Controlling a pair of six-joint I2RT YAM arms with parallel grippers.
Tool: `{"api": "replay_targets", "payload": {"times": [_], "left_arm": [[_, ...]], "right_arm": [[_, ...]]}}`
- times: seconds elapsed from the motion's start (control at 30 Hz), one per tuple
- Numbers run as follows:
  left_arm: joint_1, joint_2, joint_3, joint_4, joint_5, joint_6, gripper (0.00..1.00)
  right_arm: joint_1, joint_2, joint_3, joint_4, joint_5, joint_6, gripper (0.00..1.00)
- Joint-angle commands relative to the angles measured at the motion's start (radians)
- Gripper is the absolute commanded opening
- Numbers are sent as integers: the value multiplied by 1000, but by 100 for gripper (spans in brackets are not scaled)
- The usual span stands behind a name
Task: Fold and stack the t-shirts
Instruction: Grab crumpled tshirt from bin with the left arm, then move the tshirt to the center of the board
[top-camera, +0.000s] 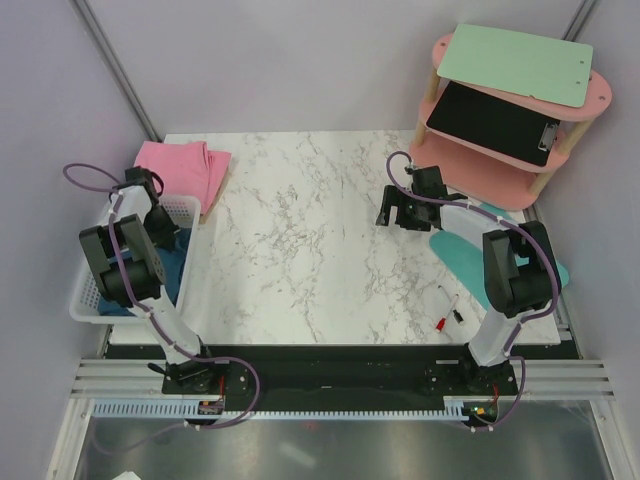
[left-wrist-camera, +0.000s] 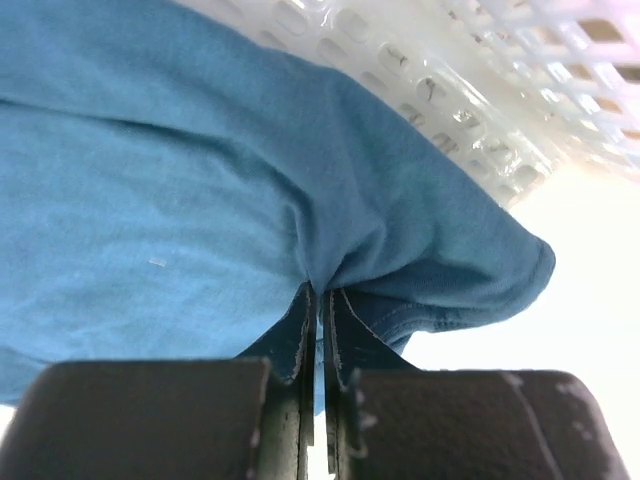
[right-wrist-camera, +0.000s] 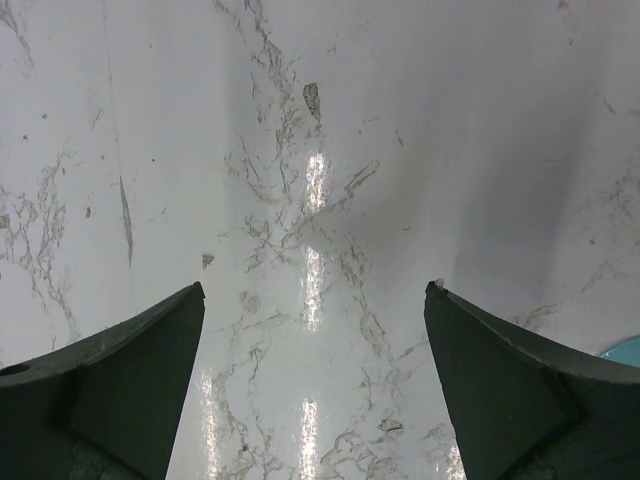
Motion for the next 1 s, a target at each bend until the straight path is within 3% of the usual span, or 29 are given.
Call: {"api": "replay_targets", "payload": {"times": [0.0,0.33,0.47,0.7,0.87,0.97], "left_arm": [[7,-139,13,-9,-28,-23,2],[-2,-527,146,-29,127,-23,2],[-94,-586,280,-86,233,-19,2],[-506,-558,617,-84,330,-136,2],[-798,-397,748,-38,360,-187,2],[-878,-330,759,9,373,-207,2]], "right_arm": [[2,-17,-7,30,-16,6,98],[5,-14,-21,37,-17,15,98],[8,-6,-22,39,-17,18,98],[7,-52,-27,22,67,11,98],[4,-113,-24,-1,139,0,98],[2,-138,-25,-12,162,-8,98]]}}
